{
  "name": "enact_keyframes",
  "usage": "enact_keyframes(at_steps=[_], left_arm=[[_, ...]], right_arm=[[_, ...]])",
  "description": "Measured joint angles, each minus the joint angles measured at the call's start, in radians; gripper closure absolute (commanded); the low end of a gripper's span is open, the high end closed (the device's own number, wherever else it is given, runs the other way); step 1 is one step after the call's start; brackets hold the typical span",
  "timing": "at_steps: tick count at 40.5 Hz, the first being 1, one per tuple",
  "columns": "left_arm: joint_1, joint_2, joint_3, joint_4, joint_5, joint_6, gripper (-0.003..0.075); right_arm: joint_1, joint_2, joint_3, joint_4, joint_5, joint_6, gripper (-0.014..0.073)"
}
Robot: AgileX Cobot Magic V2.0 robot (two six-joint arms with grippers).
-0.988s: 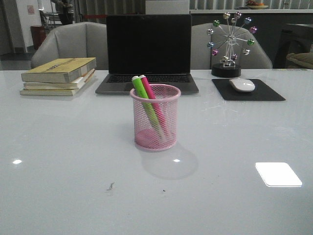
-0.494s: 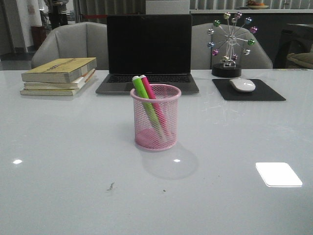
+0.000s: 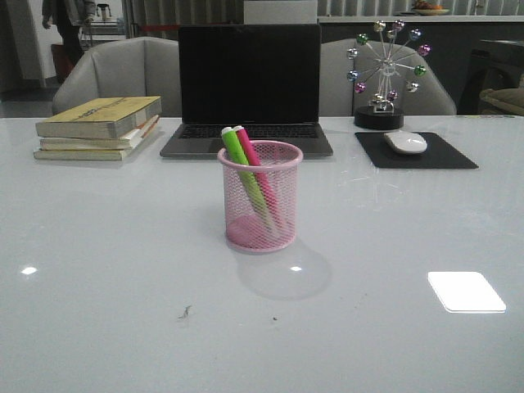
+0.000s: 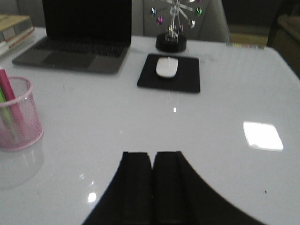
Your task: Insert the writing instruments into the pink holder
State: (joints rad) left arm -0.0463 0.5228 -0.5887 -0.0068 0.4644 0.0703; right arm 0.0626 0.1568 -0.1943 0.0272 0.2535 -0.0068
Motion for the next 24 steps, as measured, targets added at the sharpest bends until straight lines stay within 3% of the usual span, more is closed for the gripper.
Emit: enact_keyframes(at_steps=[5,9,14,24], left_arm=[[0.0,0.0,0.0,0.0,0.0,0.0,0.0401],[0.0,0.0,0.0,0.0,0.0,0.0,0.04],[0.0,-0.002,0.0,0.0,-0.002,0.0,0.04],[0.0,-0.002,0.0,0.0,-0.002,0.0,0.04]], right_arm=[[0.0,-0.07,0.156,0.0,-0.224,0.0,0.0543],[0.0,-0.129,0.218,0.0,-0.292,0.0,0.0543],[0.0,-0.165,0.222,-0.002,-0.266,0.0,0.0543],[0.0,-0.166,0.224,-0.002,-0.077,0.0,0.0543]])
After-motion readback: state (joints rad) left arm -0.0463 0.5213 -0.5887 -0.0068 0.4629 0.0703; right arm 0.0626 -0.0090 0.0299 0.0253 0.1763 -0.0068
